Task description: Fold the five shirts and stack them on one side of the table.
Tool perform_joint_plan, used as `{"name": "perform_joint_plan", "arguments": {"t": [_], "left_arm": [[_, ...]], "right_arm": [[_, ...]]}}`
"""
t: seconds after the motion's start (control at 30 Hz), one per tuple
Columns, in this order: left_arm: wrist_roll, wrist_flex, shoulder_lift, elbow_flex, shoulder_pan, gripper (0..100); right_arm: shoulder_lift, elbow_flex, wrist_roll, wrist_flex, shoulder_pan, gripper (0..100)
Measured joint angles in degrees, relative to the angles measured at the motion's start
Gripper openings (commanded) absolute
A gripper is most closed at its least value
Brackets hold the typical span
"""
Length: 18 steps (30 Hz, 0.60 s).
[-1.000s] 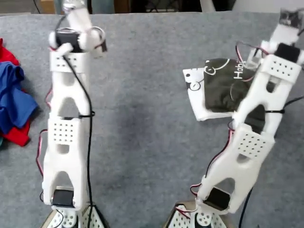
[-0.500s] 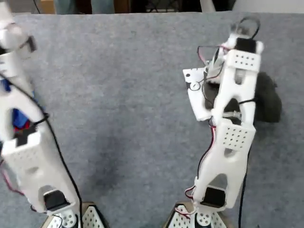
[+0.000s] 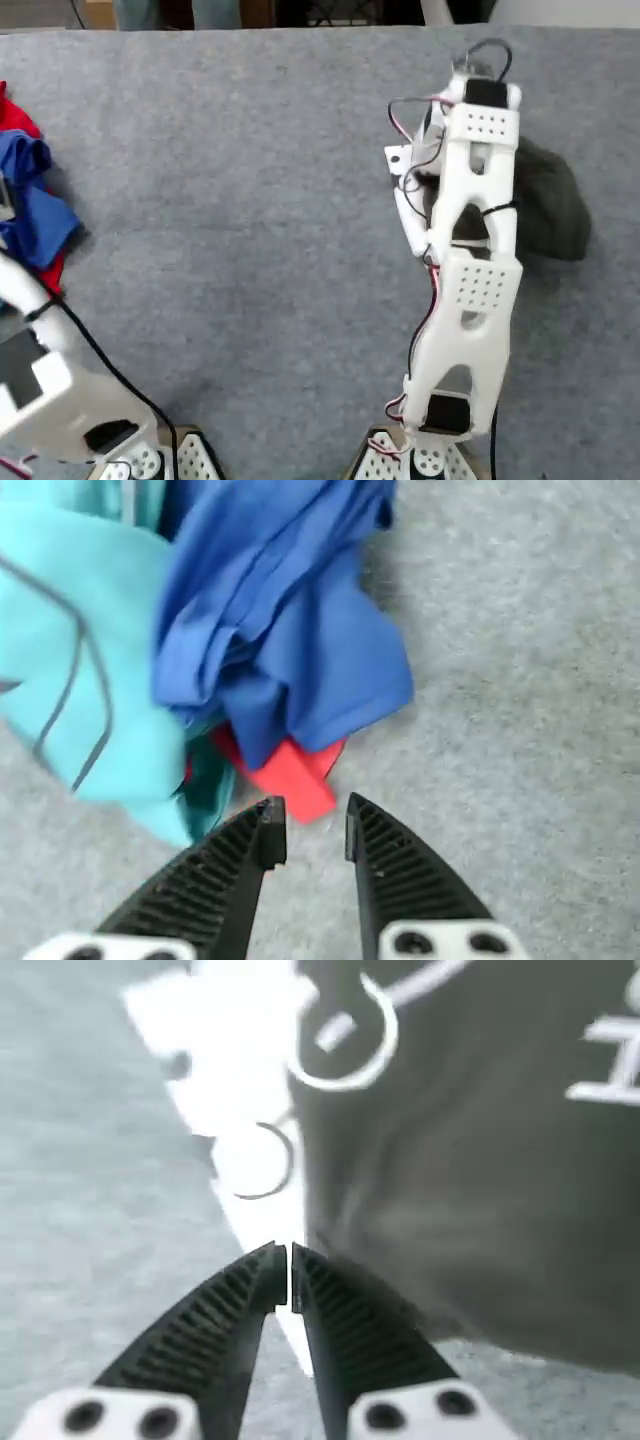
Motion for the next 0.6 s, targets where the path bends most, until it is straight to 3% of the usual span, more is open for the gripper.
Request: {"name": "perform_joint_plan", "arguments": {"t": [0.17,0.33,0.6], "left_arm": [[0.00,2.64,-5.98,2.02,-4.84,36],[2.46,-5.10,-5.10,9.58,-16.18,35],[3.08,-31.03,9.93,19.60,-19.78,19]], "right_arm": [[-12.92,1.85,0.00,0.09,-0.44,1.8],[-20.84,9.41,1.05,0.09,-1.23,1.8],[-21.54,16.88,3.08,0.09,-2.99,1.8]]}}
